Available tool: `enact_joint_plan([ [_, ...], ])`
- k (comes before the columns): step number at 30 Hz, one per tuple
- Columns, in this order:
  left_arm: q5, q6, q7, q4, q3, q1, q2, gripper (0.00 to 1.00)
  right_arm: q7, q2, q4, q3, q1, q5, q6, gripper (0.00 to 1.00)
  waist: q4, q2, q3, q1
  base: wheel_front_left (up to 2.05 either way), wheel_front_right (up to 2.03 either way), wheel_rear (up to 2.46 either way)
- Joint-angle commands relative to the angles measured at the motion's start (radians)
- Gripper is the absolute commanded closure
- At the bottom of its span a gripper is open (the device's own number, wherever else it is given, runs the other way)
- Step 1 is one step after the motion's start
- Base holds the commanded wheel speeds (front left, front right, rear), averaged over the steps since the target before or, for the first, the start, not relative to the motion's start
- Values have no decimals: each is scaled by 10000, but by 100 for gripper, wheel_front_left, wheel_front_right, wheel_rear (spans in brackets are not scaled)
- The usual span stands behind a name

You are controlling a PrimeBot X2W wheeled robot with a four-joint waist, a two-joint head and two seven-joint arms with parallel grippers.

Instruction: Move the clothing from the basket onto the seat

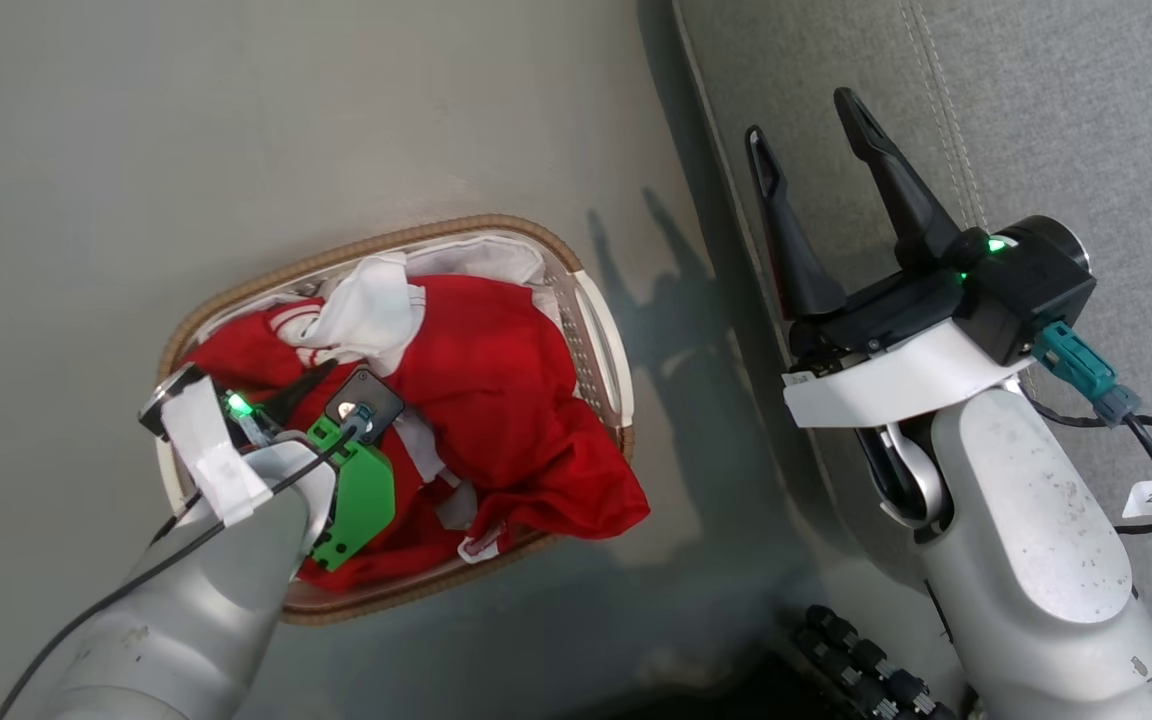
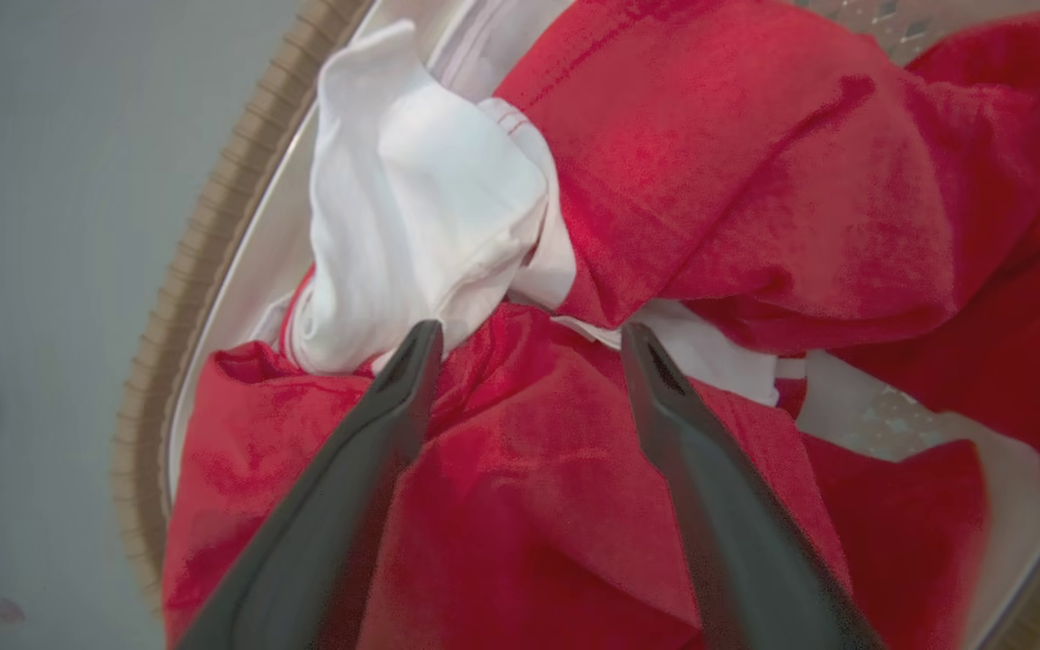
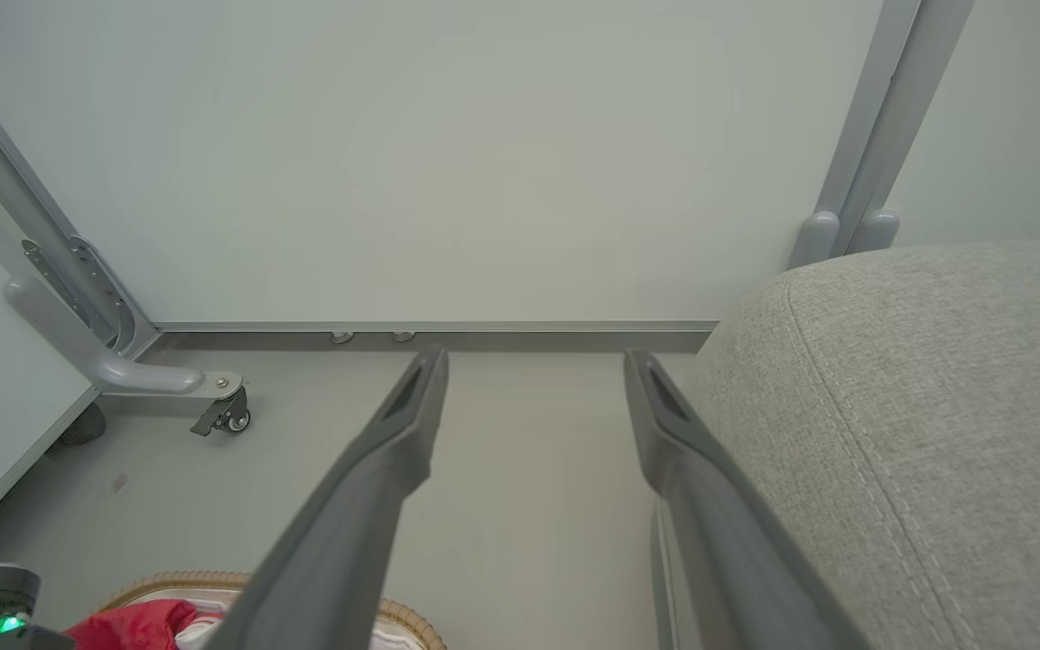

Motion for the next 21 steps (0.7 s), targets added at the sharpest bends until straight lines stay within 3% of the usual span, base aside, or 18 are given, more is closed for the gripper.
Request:
enact_joint_plan([
  [1,159,-25,300,308,-246,-314,41,0,-23,-11,-14,73,-139,111,-6,0,-357,-1,392,-2,0,0,0],
  [7,568,-20,1564,920,-1622,-869,31,0,-23,-10,-123,393,-154,362,-5,0,-515,-1,648,-2,0,0,0],
  [15,515,-20,2983,1148,-2680,-1297,530,0,-23,-11,-383,740,-387,678,-5,0,-889,-1,1158,-2,0,0,0],
  [20,138,-21,3327,1178,-3105,-1409,802,0,-23,-11,-525,765,-456,856,-5,0,-1032,-1,1439,-2,0,0,0],
  [21,-2,-21,3338,1183,-3163,-1373,825,16,-23,-10,-533,750,-464,882,-5,0,-1042,-1,1472,-2,0,0,0],
])
